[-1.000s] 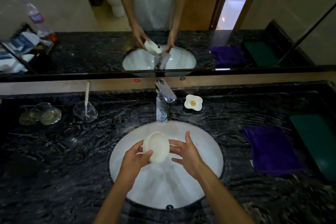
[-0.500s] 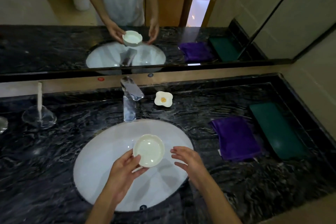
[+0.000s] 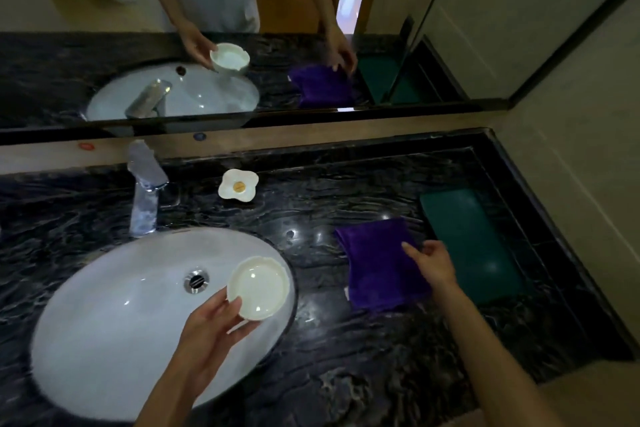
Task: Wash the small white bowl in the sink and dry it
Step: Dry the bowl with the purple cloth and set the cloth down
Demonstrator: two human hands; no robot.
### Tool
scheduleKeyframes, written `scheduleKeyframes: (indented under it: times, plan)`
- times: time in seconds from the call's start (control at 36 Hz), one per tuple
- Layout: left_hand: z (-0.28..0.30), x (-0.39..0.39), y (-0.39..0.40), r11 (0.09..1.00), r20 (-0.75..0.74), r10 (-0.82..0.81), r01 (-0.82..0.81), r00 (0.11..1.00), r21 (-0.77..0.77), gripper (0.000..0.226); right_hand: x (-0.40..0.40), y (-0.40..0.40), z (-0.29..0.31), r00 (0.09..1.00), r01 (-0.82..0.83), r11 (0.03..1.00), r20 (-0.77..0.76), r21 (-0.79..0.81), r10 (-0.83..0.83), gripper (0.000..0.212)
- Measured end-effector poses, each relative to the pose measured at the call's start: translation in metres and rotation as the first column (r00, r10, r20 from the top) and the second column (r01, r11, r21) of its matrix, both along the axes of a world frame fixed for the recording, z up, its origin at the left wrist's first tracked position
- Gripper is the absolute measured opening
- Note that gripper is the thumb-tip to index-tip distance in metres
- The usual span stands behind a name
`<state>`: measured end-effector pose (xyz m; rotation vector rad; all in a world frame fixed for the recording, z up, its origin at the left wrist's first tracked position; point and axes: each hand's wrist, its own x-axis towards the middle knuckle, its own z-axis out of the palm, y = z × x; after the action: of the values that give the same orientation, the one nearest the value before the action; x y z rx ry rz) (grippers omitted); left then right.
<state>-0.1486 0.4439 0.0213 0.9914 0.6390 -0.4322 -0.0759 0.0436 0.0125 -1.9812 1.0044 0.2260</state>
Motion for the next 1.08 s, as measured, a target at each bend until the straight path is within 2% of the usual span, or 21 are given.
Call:
scheduleKeyframes:
  times: [0.08,0.11,0.17,0.25,0.33,0.42,0.5,0.53,0.67,0.83,0.89,0.97,1.08]
  plan:
    - [0.002,0.002,-0.015,1.0,0.009,-0.007,0.007,1.0,0.001,0.034,0.018,-0.024,-0.026,0.983,-0.088,0.996,-0.158,0.033,0.092,0.115]
    - [0.003,0.002,-0.018,1.0,0.012,-0.011,0.011,1.0,0.003,0.038,0.022,-0.023,-0.025,0.972,-0.109,0.993,-0.206,0.044,0.116,0.127]
    - [0.003,0.004,-0.024,1.0,0.015,-0.012,0.012,1.0,0.004,0.044,0.027,-0.026,-0.033,0.952,-0.146,0.988,-0.265,0.047,0.154,0.133]
    - [0.004,0.007,-0.029,1.0,0.023,-0.027,0.027,0.999,-0.001,0.039,0.03,-0.027,-0.039,0.964,-0.085,0.976,-0.231,0.199,0.131,0.14]
    - [0.005,0.008,-0.033,1.0,0.023,-0.027,0.027,0.999,-0.003,0.035,0.028,-0.032,-0.054,0.974,-0.067,0.954,-0.19,0.291,0.126,0.12]
    - [0.007,0.009,-0.034,1.0,0.02,-0.023,0.023,1.0,0.0,0.035,0.023,-0.013,-0.025,0.979,-0.062,0.915,-0.154,0.398,0.133,0.1]
    - [0.01,0.008,-0.034,1.0,0.024,-0.02,0.02,1.0,0.0,0.045,0.021,-0.002,0.0,0.979,-0.037,0.851,-0.15,0.524,0.135,0.057]
    - [0.011,0.007,-0.033,1.0,0.024,-0.019,0.019,1.0,-0.007,0.05,0.019,0.001,0.007,0.982,-0.015,0.82,-0.145,0.572,0.12,0.05]
    - [0.015,0.001,-0.034,1.0,0.005,-0.006,0.006,1.0,-0.023,0.037,0.004,0.019,0.036,0.995,0.06,0.667,-0.097,0.742,0.019,0.037]
    - [0.023,-0.005,-0.029,1.0,0.01,-0.02,0.021,1.0,-0.021,0.035,-0.023,0.053,0.059,0.999,0.018,0.504,0.0,0.863,-0.036,0.054]
    - [0.025,-0.005,-0.025,1.0,0.003,-0.012,0.012,1.0,-0.028,0.029,-0.031,0.068,0.069,0.998,-0.019,0.469,0.048,0.883,-0.049,0.052]
    - [0.029,-0.006,-0.018,0.998,0.009,0.002,-0.001,1.0,-0.069,0.026,-0.04,0.101,0.089,0.985,-0.095,0.492,0.152,0.866,-0.078,0.041]
    - [0.042,-0.009,-0.008,0.993,0.055,-0.009,0.015,0.998,-0.12,0.022,-0.051,0.151,0.099,0.963,-0.158,0.656,0.262,0.738,-0.063,0.034]
